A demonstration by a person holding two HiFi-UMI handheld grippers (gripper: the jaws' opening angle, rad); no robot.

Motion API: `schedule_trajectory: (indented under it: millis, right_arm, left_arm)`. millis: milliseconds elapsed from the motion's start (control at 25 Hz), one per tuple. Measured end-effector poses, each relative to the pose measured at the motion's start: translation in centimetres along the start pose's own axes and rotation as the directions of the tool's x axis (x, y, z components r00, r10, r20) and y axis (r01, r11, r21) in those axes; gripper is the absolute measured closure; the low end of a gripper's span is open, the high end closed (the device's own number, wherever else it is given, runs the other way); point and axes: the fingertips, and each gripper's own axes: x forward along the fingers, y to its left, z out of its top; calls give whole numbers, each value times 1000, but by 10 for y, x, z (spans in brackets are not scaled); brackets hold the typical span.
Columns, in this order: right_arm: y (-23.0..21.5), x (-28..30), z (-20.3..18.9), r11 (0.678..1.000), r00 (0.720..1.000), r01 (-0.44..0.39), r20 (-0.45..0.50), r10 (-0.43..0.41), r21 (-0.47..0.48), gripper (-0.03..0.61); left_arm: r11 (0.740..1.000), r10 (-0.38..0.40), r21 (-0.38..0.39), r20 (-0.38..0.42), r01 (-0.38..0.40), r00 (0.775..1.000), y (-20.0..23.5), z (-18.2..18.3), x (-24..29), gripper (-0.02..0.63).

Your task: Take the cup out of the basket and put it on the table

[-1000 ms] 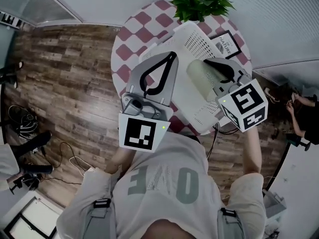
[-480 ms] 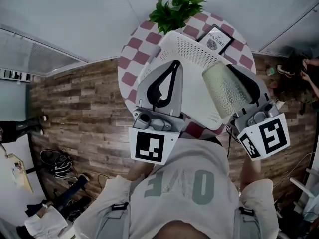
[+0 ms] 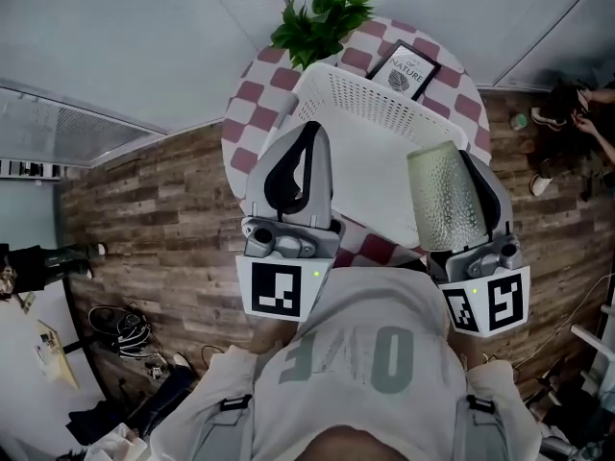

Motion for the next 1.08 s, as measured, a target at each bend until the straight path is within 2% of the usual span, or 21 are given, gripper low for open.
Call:
schedule_trajectory:
  millis: [200,640,1080]
  right_arm:
    - [-2,4,-2,1000,1000,21,-8,-21,-17,554]
    - [6,10,-10,1000,999,-17,-47,16,-5,554]
    - [2,16,-12,1000,999,-9,-50,8,-7,554]
  left_arm:
    - [1000,10,-8,-4,-10,1000,3,-3,-1,609]
    - [999,37,-13,-16,-37,999,10,-8,-4,609]
    - [999,37,-25,-25,-38,999,13,-14,-1,609]
